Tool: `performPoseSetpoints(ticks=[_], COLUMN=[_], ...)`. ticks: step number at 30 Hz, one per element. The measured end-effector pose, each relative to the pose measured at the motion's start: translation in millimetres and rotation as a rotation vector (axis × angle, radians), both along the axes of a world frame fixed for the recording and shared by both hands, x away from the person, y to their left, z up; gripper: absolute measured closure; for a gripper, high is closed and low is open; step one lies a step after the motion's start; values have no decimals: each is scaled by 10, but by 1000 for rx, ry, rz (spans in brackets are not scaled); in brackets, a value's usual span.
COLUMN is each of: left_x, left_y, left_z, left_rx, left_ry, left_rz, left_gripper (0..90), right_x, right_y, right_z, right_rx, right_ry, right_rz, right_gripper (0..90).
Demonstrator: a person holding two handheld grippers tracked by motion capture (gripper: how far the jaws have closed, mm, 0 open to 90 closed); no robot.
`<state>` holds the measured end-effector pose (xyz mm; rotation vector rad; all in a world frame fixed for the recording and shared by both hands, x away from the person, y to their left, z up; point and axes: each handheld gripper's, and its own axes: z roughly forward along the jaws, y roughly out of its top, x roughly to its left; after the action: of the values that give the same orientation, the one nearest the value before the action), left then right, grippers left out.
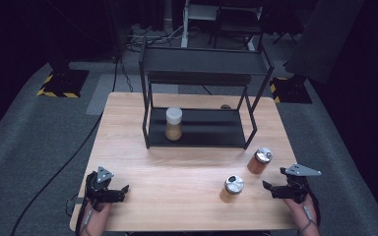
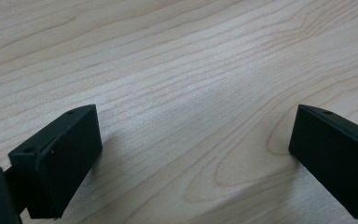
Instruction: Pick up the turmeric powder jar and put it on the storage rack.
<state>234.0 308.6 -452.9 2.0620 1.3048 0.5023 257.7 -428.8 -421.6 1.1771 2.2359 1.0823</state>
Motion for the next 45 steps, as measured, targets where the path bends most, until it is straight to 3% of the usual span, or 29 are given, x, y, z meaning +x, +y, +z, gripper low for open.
performPoseSetpoints(ticks=[14,26,37,45], left_x=[7,8,8,11], left_y=[-8,-7,-9,-17], left_z=[1,0,1,0], left_rx=[-1,-1,0,-2], left_ry=[4,3,3,4], left_rz=[2,1,1,4], left_gripper=[6,6,6,3], right_x=[-107,-93,-74,-14], right_y=[59,312,626,903], right_z=[406,673,805,810], right_rx=[30,40,43,26], right_ry=[-51,-62,-74,-58], right_rz=[49,127,223,300], right_gripper=[21,21,20,20])
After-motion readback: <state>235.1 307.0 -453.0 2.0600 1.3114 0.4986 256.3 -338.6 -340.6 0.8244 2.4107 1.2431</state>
